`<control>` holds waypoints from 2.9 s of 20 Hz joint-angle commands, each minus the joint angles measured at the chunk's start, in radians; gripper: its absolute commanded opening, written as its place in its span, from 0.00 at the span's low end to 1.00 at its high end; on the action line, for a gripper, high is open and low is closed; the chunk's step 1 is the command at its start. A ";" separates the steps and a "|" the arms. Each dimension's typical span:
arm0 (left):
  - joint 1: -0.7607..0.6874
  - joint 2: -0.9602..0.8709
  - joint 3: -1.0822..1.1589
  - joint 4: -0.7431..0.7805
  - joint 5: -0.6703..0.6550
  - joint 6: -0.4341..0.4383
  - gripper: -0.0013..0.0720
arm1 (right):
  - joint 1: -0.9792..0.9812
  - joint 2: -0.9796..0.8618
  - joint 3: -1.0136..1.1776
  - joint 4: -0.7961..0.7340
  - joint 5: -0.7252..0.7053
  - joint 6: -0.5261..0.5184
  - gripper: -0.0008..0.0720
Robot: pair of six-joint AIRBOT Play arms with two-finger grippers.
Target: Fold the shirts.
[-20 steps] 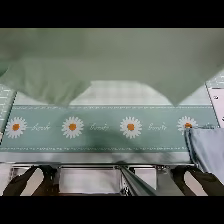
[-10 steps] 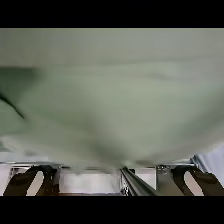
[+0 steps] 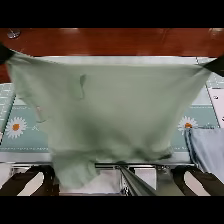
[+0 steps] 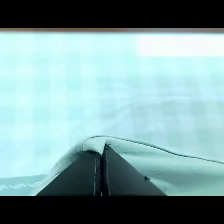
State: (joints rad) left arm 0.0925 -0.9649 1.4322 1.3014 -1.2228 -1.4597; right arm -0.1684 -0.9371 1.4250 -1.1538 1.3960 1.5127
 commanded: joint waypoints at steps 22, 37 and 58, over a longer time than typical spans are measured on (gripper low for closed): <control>-0.008 -0.680 0.070 -0.179 -0.205 0.091 0.04 | -0.063 -0.863 0.277 0.092 0.142 -0.085 0.06; 0.174 -0.489 -0.172 -0.116 -0.294 0.062 0.98 | -0.170 -0.574 0.024 -0.044 0.055 -0.054 0.87; 0.086 -0.087 -1.117 -0.413 0.164 0.085 0.97 | -0.359 -0.087 -0.768 0.362 -0.209 -0.193 0.87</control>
State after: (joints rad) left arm 0.2508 -1.0515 0.3721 0.8917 -1.1725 -1.3804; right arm -0.4393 -1.0267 0.6239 -0.7731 1.1404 1.3094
